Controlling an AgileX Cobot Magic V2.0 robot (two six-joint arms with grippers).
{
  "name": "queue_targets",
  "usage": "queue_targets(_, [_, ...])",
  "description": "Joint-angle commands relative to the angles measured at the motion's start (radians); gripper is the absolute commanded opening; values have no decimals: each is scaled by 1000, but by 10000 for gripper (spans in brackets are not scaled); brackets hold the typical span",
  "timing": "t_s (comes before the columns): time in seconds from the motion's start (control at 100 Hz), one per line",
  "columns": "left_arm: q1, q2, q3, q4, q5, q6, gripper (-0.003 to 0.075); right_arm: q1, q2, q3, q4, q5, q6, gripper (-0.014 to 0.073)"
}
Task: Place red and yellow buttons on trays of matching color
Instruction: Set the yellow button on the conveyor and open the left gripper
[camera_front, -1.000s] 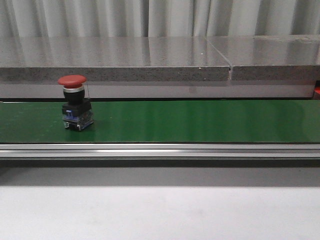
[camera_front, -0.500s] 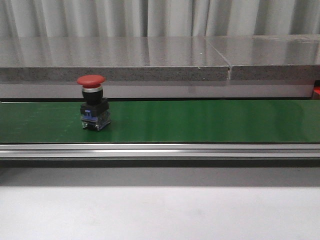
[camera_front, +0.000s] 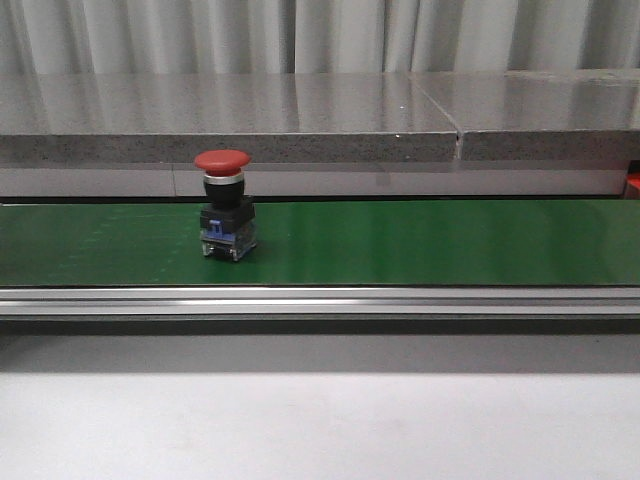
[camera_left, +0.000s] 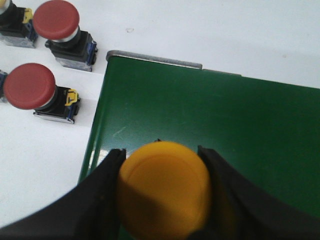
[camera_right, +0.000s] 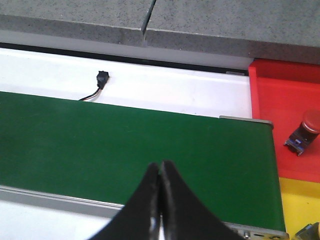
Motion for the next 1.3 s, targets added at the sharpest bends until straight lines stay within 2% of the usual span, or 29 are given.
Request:
queue_targets(0.0, [-6, -3, -28, -5, -65, 2, -18, 3, -5, -26, 12, -65, -6, -67])
queue_targets(0.15, [-6, 14, -28, -6, -62, 2, -12, 3, -5, -26, 12, -65, -6, -67])
queue_targets(0.22, [-6, 14, -28, -6, -62, 2, 38, 3, -5, -26, 12, -65, -6, -67])
queue_targets(0.27, [-6, 14, -28, -7, -61, 2, 111, 3, -5, -26, 12, -65, -6, -67])
queue_targets(0.34, [-6, 14, -28, -7, -61, 2, 263, 3, -5, -26, 12, -65, -6, -67])
queue_targets(0.39, [-6, 14, -28, -7, -61, 2, 417, 3, -5, -26, 12, -65, -6, -67])
queue_targets(0.46, [-6, 14, -28, -7, -63, 2, 590, 3, -5, -26, 12, -65, -6, -67])
queue_targets(0.53, [-6, 14, -30, -9, -65, 2, 693, 3, -5, -26, 12, -65, -6, -67])
queue_targets(0.57, [-6, 14, -33, -9, -65, 2, 707, 3, -5, -26, 12, -65, -6, -67])
queue_targets(0.78, [-22, 12, -88, -14, -31, 4, 659, 3, -5, -26, 12, -65, -6, -67])
queue_targets(1.04, [-111, 8, -146, -14, -7, 21, 659, 3, -5, -26, 12, -65, -6, -67])
queue_targets(1.29, [-145, -83, -146, -14, -17, 21, 659, 3, -5, -26, 12, -65, -6, -67])
